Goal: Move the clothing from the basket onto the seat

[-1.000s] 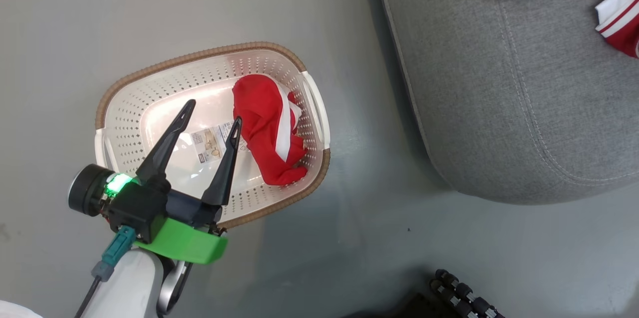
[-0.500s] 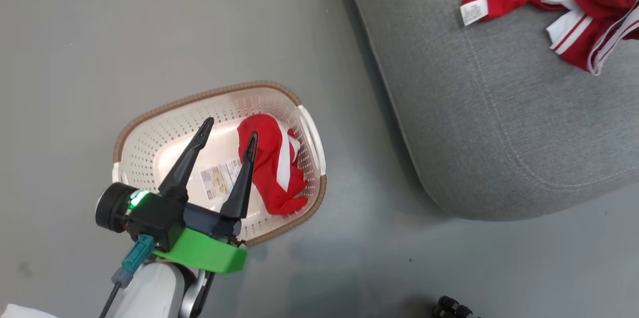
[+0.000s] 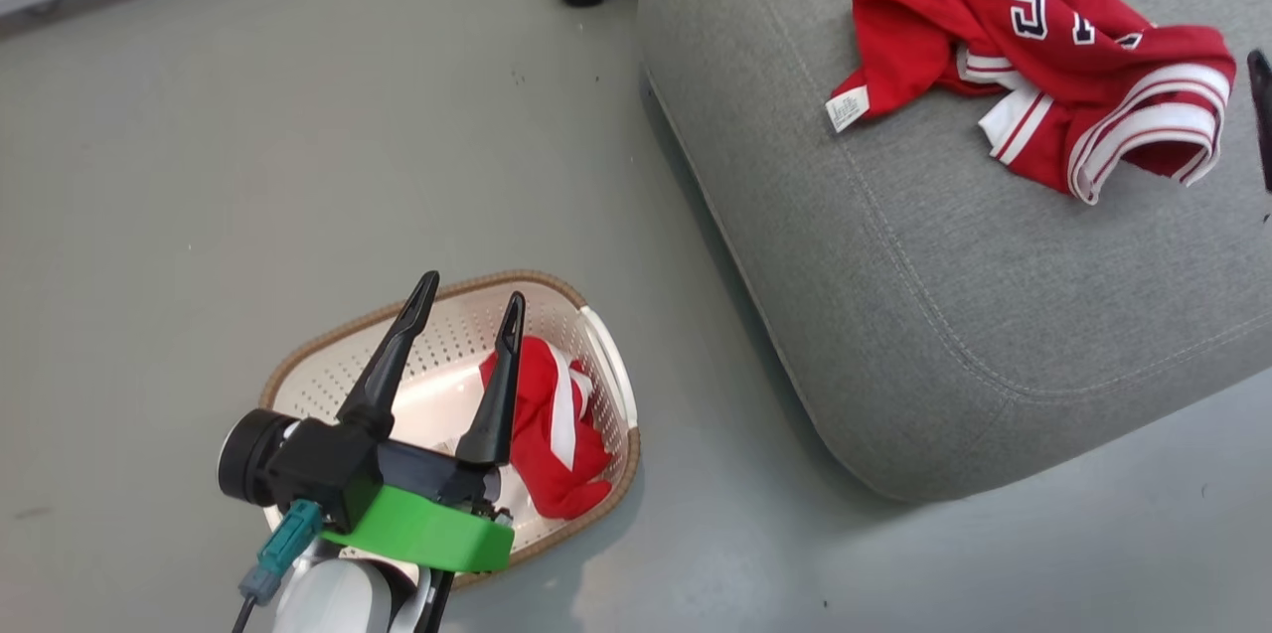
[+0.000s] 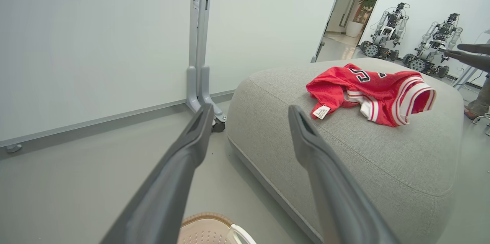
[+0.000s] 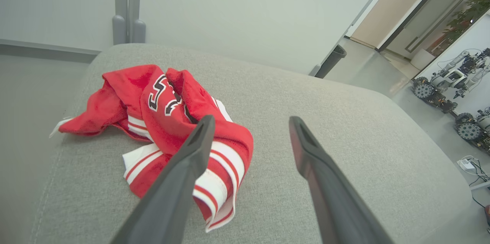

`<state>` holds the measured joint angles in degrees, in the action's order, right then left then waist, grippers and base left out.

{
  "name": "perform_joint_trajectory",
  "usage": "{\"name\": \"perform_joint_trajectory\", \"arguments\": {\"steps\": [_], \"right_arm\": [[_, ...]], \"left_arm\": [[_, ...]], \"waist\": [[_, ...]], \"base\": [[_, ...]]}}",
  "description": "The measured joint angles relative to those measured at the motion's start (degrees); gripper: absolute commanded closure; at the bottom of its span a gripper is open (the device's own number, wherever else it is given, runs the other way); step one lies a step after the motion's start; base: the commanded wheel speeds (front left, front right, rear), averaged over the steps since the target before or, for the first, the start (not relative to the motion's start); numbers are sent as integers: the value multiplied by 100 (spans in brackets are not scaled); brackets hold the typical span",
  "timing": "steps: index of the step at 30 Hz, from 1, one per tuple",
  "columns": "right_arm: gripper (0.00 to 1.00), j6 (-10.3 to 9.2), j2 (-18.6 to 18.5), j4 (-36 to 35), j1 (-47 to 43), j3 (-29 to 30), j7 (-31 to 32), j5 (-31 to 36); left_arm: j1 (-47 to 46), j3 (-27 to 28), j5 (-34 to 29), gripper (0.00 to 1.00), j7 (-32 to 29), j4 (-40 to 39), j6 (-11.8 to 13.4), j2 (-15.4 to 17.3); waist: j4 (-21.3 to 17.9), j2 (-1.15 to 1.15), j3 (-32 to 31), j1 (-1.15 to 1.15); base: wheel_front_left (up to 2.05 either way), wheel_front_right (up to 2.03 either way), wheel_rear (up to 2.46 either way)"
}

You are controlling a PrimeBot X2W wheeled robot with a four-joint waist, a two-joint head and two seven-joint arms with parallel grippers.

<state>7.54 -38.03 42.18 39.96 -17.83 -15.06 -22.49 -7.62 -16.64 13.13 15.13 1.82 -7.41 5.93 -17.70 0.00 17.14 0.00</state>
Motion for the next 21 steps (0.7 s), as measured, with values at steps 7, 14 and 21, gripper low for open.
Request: {"name": "perform_joint_trajectory", "arguments": {"steps": [7,14,21], "right_arm": [[0,0,30,-1190,-422,426,0,23],[0,-1,415,-2670,-1184,1292,0,293],[0,0,985,-3962,-1969,1780,0,398]], "left_arm": [[273,216,-2,0,1,-12,-1,-143],[511,405,-16,0,0,-67,0,-246],[657,450,-69,0,0,-118,-1,-277]], "waist": [[-53,0,-521,0],[13,0,-1034,0],[339,0,-1318,0]], "base": [[0,0,0],[0,0,0],[0,0,0]]}}
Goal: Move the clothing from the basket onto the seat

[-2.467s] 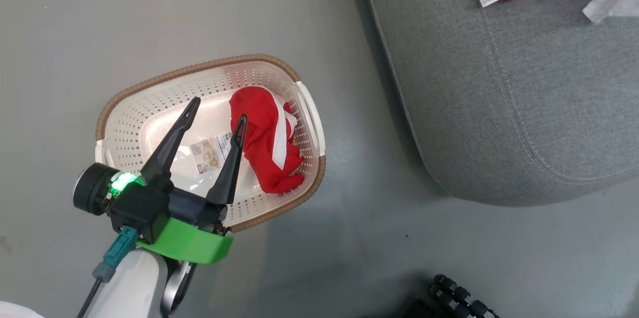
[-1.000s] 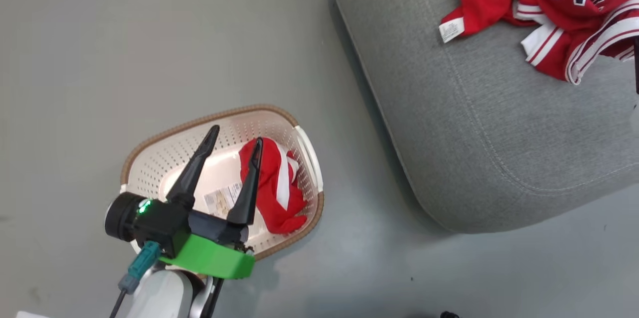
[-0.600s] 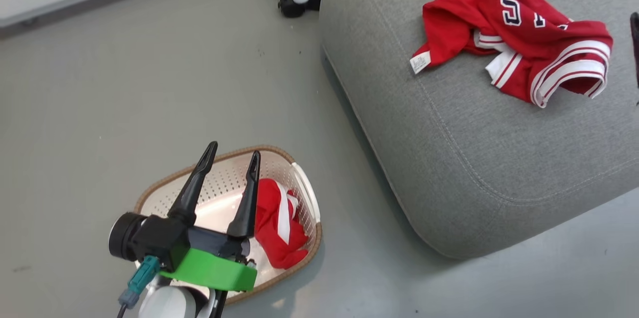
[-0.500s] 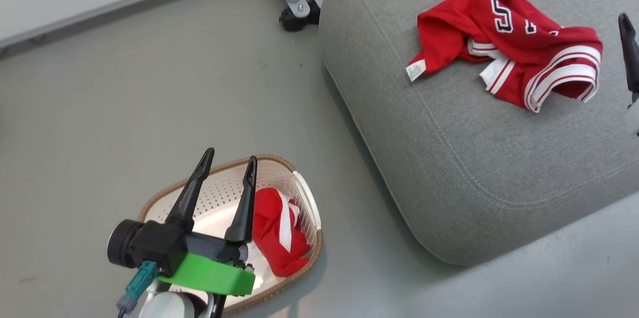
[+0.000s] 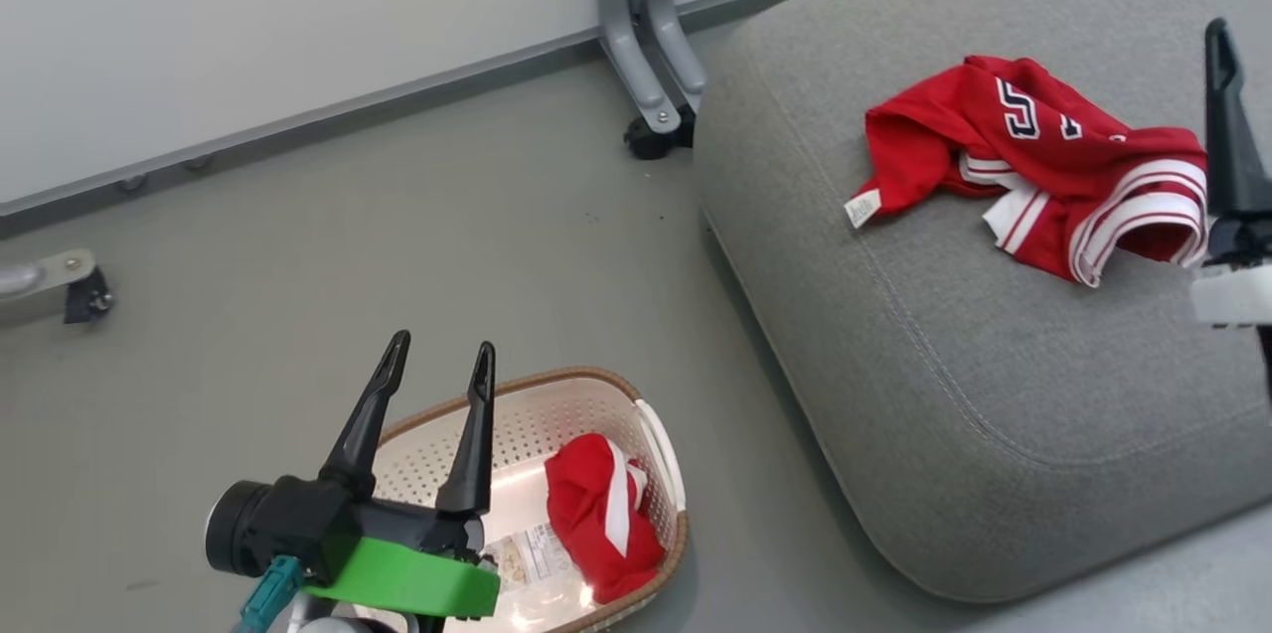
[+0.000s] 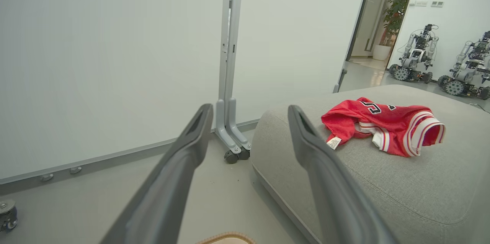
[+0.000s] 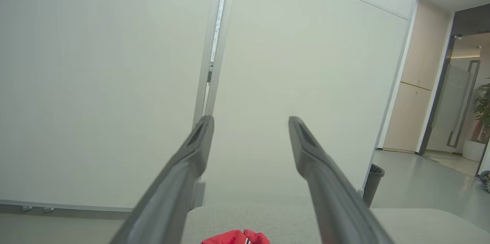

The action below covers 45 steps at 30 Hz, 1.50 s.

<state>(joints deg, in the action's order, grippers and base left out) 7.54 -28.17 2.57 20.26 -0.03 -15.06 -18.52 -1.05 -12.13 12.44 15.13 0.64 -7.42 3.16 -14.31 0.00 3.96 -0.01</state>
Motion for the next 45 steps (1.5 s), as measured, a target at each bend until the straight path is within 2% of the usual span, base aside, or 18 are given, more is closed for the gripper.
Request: {"name": "perform_joint_trajectory", "arguments": {"steps": [4,9,13,16,19,22,26,33,45], "right_arm": [[0,-1,376,-450,-458,53,-1,14],[0,0,834,-680,-971,-71,0,75],[0,-1,1241,-648,-1318,-199,0,25],[0,0,1354,-545,-1530,-382,0,156],[0,0,1600,-477,-1658,-377,0,264],[0,-2,1927,-388,-1798,-136,0,356],[0,-1,2147,-386,-2037,-171,0,530],[0,-1,2352,-272,-2246,-163,-1,667],[0,-1,2363,-182,-2231,-136,0,665]], "left_arm": [[65,84,-7,0,0,1,0,-11],[164,201,-46,0,1,38,0,-20],[202,381,-71,0,1,107,0,-31],[225,662,1,0,0,163,0,-31],[229,746,23,0,1,219,0,-33],[283,791,47,0,1,291,1,-33],[371,832,159,0,1,447,1,-32],[453,820,250,0,0,538,1,-32],[495,838,249,0,0,699,0,-34]], "waist": [[234,0,-103,0],[538,0,-208,0],[796,0,-282,0],[990,0,-331,0],[1180,0,-380,0],[1349,0,-429,0],[1547,0,-479,0],[1703,0,-538,0],[1695,0,-588,0]], "base": [[0,0,0],[0,0,0],[0,0,0],[0,0,0],[0,0,0],[0,0,0],[0,0,0],[0,0,0],[0,0,0]]}}
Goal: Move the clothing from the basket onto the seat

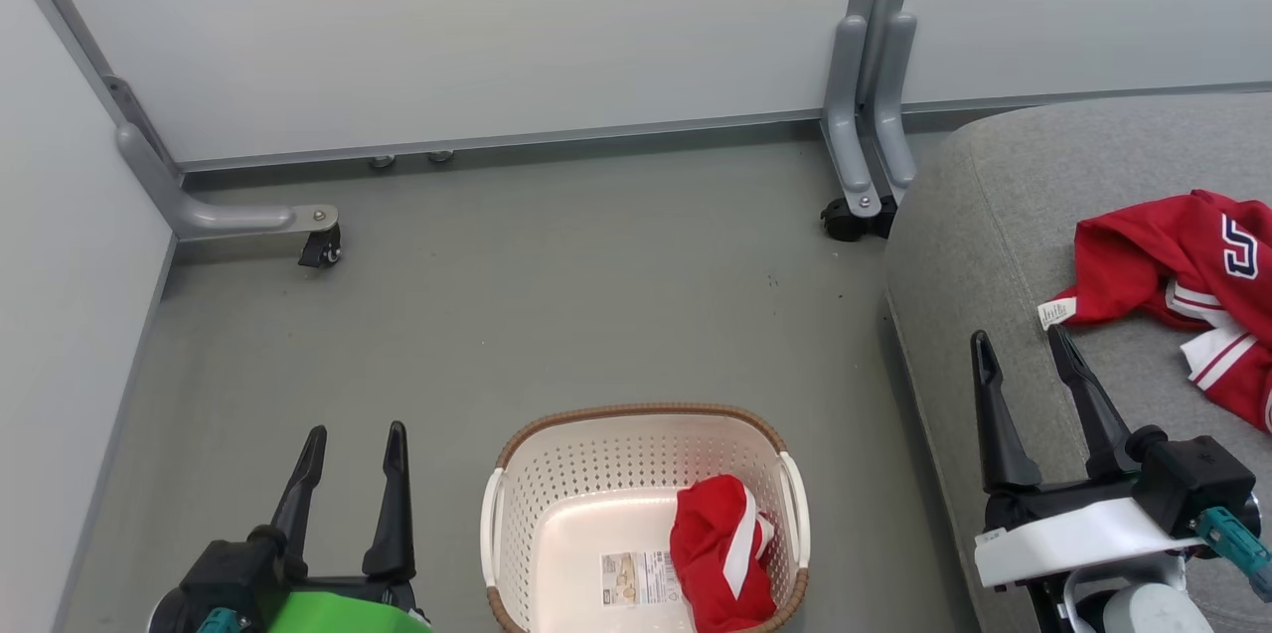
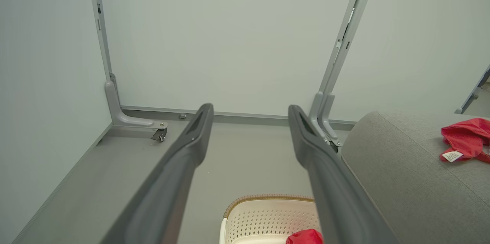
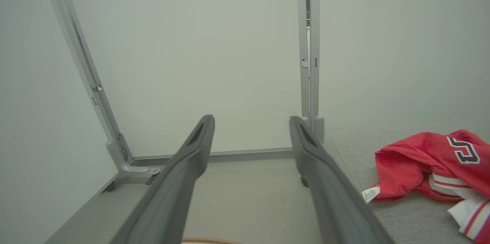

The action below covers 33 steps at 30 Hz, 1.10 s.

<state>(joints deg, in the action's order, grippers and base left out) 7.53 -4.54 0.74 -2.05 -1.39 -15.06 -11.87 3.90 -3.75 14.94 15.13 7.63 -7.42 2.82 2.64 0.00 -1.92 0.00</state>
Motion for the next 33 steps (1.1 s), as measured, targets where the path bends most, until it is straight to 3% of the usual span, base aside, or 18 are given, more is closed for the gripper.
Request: {"name": "perform_joint_trajectory", "arguments": {"steps": [21,33], "right_arm": [[0,0,-30,12,15,-75,0,-112],[0,0,-259,-320,455,232,-1,-32]], "left_arm": [[17,-165,-44,0,0,75,0,0],[-395,-248,-42,0,0,69,0,0]], "waist": [[-5,0,52,0],[-154,0,653,0]], "base": [[0,0,0],[0,0,0]]}}
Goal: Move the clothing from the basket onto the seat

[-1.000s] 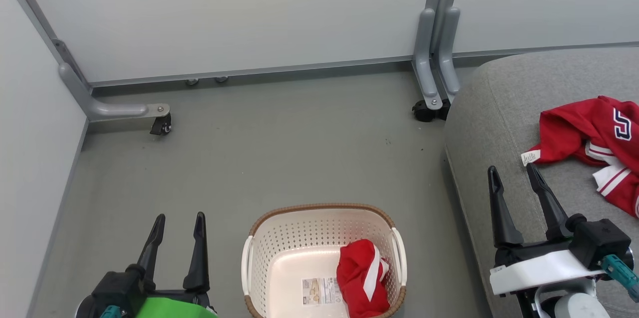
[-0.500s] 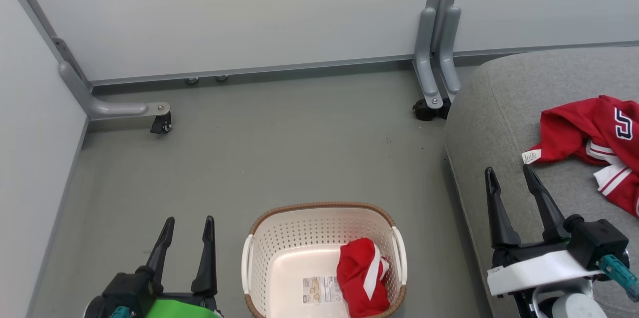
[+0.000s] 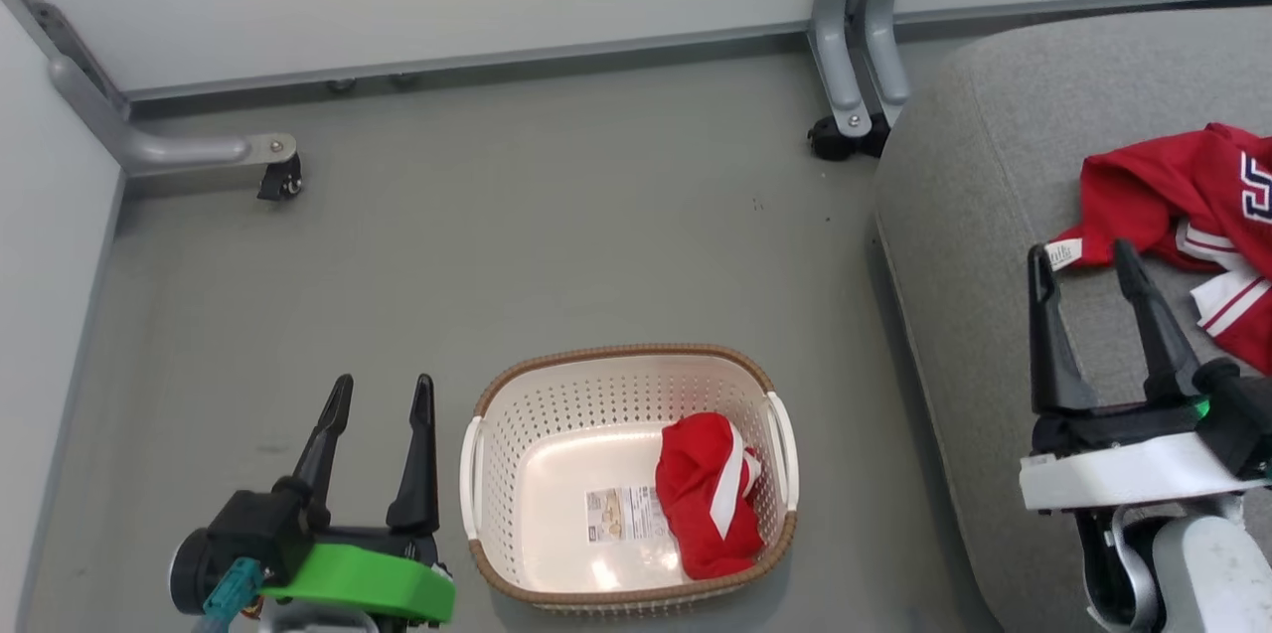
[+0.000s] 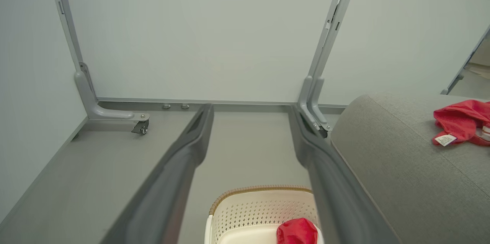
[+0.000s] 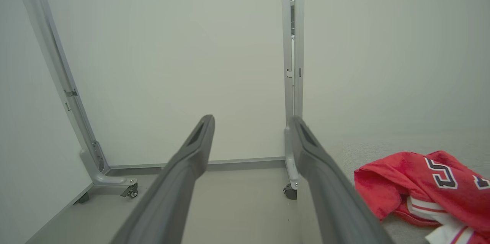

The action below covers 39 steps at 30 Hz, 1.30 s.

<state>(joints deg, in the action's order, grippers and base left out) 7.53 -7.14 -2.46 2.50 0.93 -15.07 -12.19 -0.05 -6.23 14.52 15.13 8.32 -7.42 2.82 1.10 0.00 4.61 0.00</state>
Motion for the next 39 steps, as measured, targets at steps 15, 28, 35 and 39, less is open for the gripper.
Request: {"name": "perform_joint_trajectory", "arguments": {"steps": [15,28,35,39], "right_arm": [[0,0,66,-875,1113,680,0,377],[0,0,82,-1728,1537,705,0,454],[0,0,132,-1817,1545,512,1,481],[0,0,149,-1819,1572,374,1,498]], "left_arm": [[-1936,-959,-459,0,1,1018,1,114],[-3853,-2027,-872,0,0,3319,-7,221],[-4685,-3085,-268,0,-45,5002,-8,25],[-4982,-3596,336,0,-308,5290,-8,4]], "waist": [[-417,0,1765,0],[-1003,0,3412,1],[-1304,0,4097,2],[-1432,0,4403,1]], "base": [[0,0,0],[0,0,0],[0,0,0],[0,0,0]]}}
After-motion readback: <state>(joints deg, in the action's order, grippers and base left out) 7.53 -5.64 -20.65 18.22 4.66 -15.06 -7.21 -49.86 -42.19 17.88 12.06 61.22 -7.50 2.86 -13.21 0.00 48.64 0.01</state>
